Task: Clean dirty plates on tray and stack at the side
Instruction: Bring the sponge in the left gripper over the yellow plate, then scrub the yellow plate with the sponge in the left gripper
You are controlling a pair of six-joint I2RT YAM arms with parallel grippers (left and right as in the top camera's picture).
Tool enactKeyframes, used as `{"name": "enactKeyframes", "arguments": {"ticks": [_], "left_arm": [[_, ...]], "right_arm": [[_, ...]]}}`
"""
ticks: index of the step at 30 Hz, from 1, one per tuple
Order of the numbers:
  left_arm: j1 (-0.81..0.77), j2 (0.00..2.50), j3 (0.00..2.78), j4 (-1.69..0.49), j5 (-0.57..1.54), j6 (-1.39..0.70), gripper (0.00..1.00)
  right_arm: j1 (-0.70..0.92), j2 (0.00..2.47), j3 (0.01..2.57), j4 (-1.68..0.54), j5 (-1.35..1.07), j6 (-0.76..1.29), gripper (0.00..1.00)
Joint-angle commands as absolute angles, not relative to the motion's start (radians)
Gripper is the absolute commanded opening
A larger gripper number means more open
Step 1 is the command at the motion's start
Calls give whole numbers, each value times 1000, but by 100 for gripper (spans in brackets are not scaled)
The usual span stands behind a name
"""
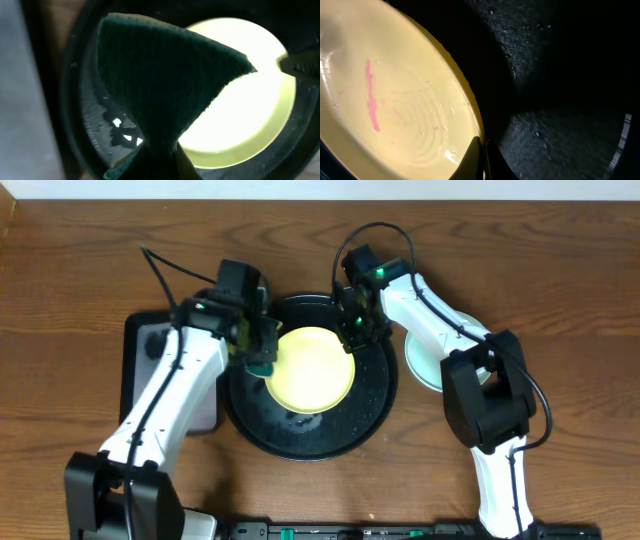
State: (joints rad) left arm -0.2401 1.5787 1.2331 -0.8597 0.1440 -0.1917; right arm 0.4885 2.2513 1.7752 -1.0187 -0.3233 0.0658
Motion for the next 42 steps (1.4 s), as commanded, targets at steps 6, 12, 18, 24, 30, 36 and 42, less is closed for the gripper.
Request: {"name": "enactKeyframes", "arguments": {"ticks": [6, 12, 18, 24, 30, 36, 42], "left_arm": [[-319, 1654, 1097, -657, 159, -406, 7], [-374, 1789, 1097, -641, 93, -477, 7], [-413, 1821, 1098, -631, 131, -416, 8], [-418, 1821, 1098, -603, 436, -102, 8], [-418, 1821, 1098, -606, 191, -277, 7], [-413, 1821, 1098, -723, -266, -751, 7], [-413, 1821, 1098, -673, 179, -346, 7]], "right_arm": [[493, 2294, 1782, -1013, -379, 55, 1], [493, 2294, 1782, -1013, -379, 55, 1], [492, 2294, 1782, -1013, -379, 55, 1], [493, 2294, 1782, -1010, -379, 55, 1], [492, 2294, 1782, -1011, -378, 55, 1], [492, 2294, 1782, -1015, -371, 55, 1], [492, 2294, 1782, -1014, -371, 55, 1]]}}
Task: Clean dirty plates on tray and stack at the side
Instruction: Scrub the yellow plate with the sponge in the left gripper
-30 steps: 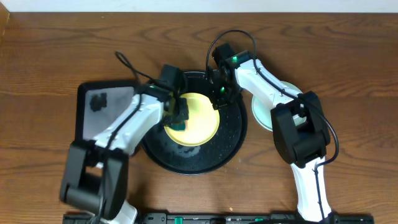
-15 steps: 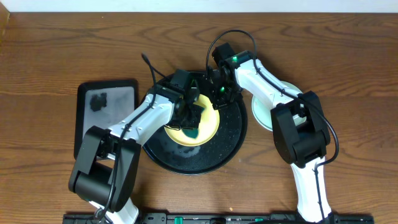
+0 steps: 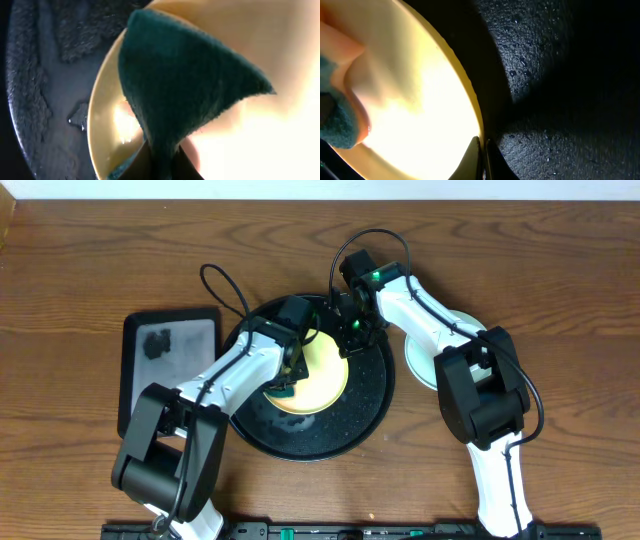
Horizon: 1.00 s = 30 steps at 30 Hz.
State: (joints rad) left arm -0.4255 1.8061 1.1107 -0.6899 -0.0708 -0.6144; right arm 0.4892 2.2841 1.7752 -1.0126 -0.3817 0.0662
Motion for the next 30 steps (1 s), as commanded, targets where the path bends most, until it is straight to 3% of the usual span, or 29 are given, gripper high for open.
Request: {"name": "enactKeyframes", "arguments": {"ticks": [1, 4, 10, 14, 22, 30], "left_arm": [[-413, 1821, 1098, -667, 287, -259, 8], [-413, 1821, 1098, -656, 460, -118, 7], [-413, 1821, 1098, -546, 452, -109, 7], [-413, 1821, 1098, -485, 321, -165, 8], [-380, 1821, 1098, -498, -208, -493, 7], [-341, 1821, 1098, -644, -213, -661, 7]], "right_arm": [[492, 2294, 1782, -1013, -371, 55, 1], [492, 2294, 1782, -1013, -371, 55, 1], [492, 2294, 1782, -1014, -371, 55, 1], [492, 2294, 1782, -1023, -371, 55, 1], [492, 2294, 1782, -1026, -371, 55, 1], [492, 2294, 1782, -1039, -266, 154, 4]]}}
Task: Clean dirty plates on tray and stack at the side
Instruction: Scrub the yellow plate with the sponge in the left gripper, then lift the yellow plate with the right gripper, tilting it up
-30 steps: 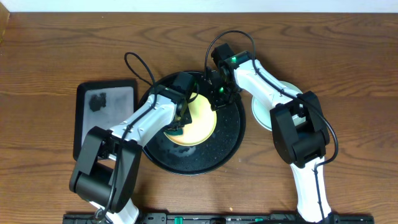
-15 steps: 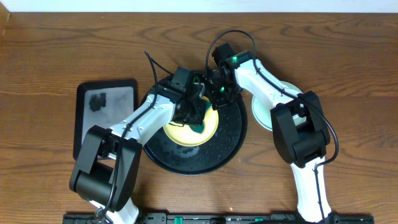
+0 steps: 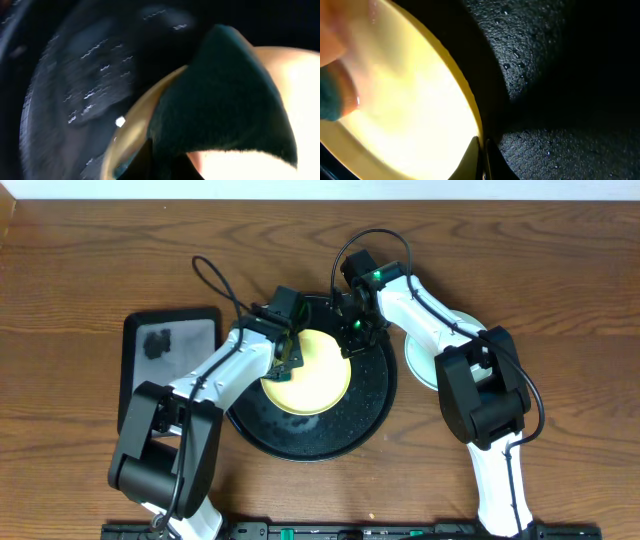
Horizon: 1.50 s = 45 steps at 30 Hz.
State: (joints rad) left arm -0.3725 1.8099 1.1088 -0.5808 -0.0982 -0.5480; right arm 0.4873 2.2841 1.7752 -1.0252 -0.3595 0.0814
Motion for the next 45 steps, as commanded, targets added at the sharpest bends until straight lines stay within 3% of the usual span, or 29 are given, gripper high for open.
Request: {"name": "enactKeyframes", "arguments": {"ticks": [1, 6, 15, 20, 27, 31, 45], "left_arm": [[-342, 1821, 1098, -656, -196, -660, 7], [-344, 1821, 1098, -677, -92, -661, 8], [-344, 1821, 1098, -677, -36, -676, 7], [-344, 1821, 1098, -653, -33, -671, 7], [-343, 1793, 1174, -643, -23, -460, 7], [-331, 1743, 1241, -647, -65, -441, 8], [-7, 1442, 1302, -880, -71, -430, 7]], "right_arm": [[492, 2294, 1782, -1042, -255, 171, 8], [495, 2294, 1782, -1091, -253, 301, 13], [551, 2294, 1768, -1117, -281, 404, 11], [572, 2295, 1705, -1035, -266, 424, 1], [568, 2295, 1617, -960, -267, 426, 1], [569, 2295, 1617, -957, -267, 426, 1], [572, 2260, 1681, -965, -259, 331, 1]]}}
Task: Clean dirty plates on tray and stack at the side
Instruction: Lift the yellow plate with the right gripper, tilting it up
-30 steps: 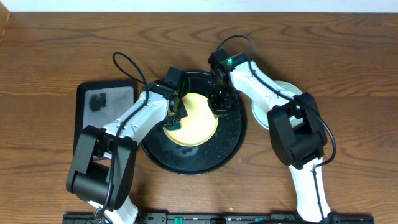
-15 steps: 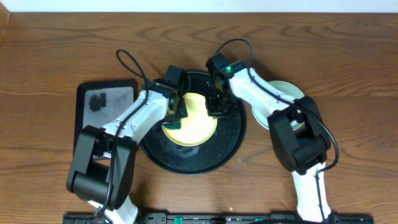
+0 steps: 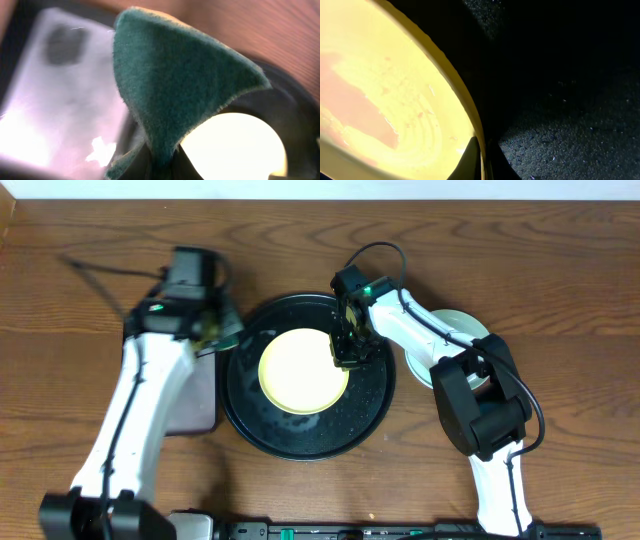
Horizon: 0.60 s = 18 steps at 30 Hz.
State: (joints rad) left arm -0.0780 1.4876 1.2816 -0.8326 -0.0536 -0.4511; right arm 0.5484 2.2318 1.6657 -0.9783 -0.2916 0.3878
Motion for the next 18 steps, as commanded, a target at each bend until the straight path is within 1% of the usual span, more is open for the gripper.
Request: {"name": "enactKeyframes", "arguments": {"ticks": [1, 4, 9, 18], "left_arm": [[13, 1436, 1302, -898, -71, -410, 7], [56, 1437, 1302, -926, -71, -369, 7], [106, 1438, 1299, -930, -71, -367, 8], [115, 1438, 1290, -930, -71, -367, 7]], "right_arm": [[574, 2239, 1687, -965, -230, 331, 1], [585, 2181, 1689, -960, -132, 332, 1], [626, 2052, 1689, -960, 127, 318, 1], [766, 1883, 1689, -961, 549, 312, 1]]}}
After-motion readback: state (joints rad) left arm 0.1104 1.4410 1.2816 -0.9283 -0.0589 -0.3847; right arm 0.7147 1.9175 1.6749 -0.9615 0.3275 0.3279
